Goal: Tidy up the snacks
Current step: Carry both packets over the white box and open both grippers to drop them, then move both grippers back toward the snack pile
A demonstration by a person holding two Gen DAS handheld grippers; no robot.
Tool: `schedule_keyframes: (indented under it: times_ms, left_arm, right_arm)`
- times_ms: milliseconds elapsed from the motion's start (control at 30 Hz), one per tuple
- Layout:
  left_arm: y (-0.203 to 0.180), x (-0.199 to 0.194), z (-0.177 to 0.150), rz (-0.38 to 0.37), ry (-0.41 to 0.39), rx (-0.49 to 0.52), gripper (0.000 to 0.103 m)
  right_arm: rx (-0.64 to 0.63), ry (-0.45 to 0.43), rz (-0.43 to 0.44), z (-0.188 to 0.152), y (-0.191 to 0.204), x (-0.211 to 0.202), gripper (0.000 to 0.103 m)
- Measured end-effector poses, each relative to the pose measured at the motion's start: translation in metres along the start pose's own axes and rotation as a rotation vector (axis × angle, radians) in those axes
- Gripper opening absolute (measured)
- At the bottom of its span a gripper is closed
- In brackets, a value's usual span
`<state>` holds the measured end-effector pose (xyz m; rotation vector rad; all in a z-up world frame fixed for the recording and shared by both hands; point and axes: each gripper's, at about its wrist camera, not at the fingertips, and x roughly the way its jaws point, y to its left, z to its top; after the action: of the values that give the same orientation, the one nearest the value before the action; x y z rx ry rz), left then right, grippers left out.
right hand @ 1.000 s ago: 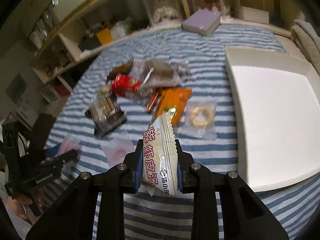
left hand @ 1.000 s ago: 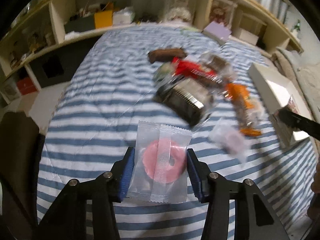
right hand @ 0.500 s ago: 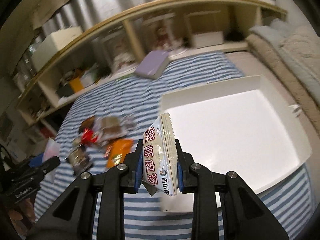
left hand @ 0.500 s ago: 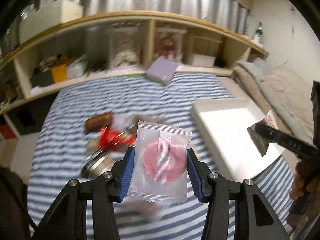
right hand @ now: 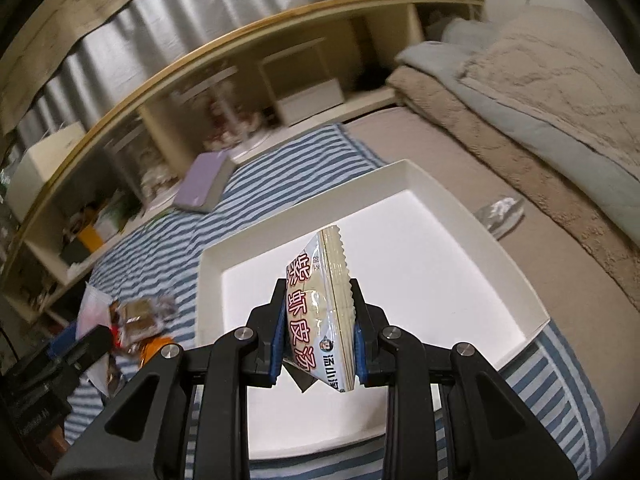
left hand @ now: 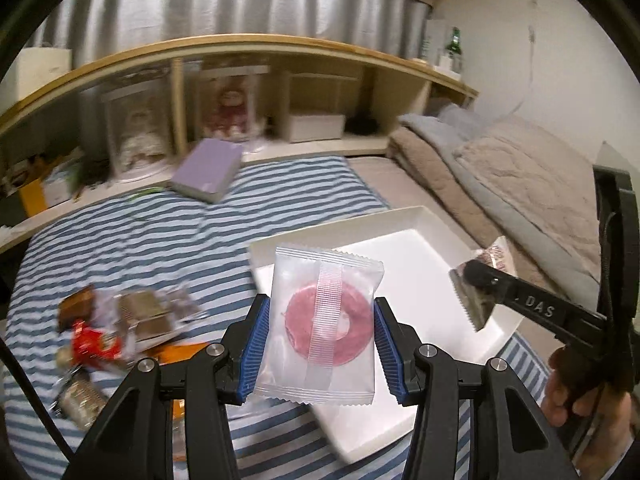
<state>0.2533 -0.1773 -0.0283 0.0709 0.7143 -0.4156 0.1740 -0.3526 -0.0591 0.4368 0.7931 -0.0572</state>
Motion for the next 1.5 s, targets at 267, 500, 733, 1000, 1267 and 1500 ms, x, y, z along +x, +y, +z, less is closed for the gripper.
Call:
schedule_keyframes:
  times_ms: [267, 500, 733, 1000, 1267, 1500]
  left_arm:
    - [-0.028, 0.075, 0.024, -0.021, 0.031, 0.065, 0.05]
    - [-0.04, 0.118, 0.039, -0.002, 0.033, 0.089, 0.083]
    - [-0.042, 0.128, 0.032, 0.011, 0.043, 0.11, 0.103]
    - [-0.028, 0.123, 0.017, 0.017, 0.083, 0.071, 0.103]
    - [-0.017, 0.1, 0.011, 0.029, 0.092, 0.051, 0.103]
    - [-0.013, 0.077, 0.009, 0.016, 0.095, 0.04, 0.103]
  right_arm:
    - [0.067, 0.013, -0.043, 0.007, -0.026, 0.015, 0.027]
    - [0.118, 0.043, -0.056, 0.018, -0.042, 0.039, 0.03]
    - [0.178, 0.085, -0.089, 0.016, -0.051, 0.055, 0.093]
    - [0.144, 0.12, -0.148, 0.01, -0.055, 0.037, 0.103]
    - [0.104, 0.122, -0.199, -0.001, -0.058, 0.019, 0.103]
    - [0.05, 0.134, -0.226, -0.011, -0.047, 0.009, 0.103]
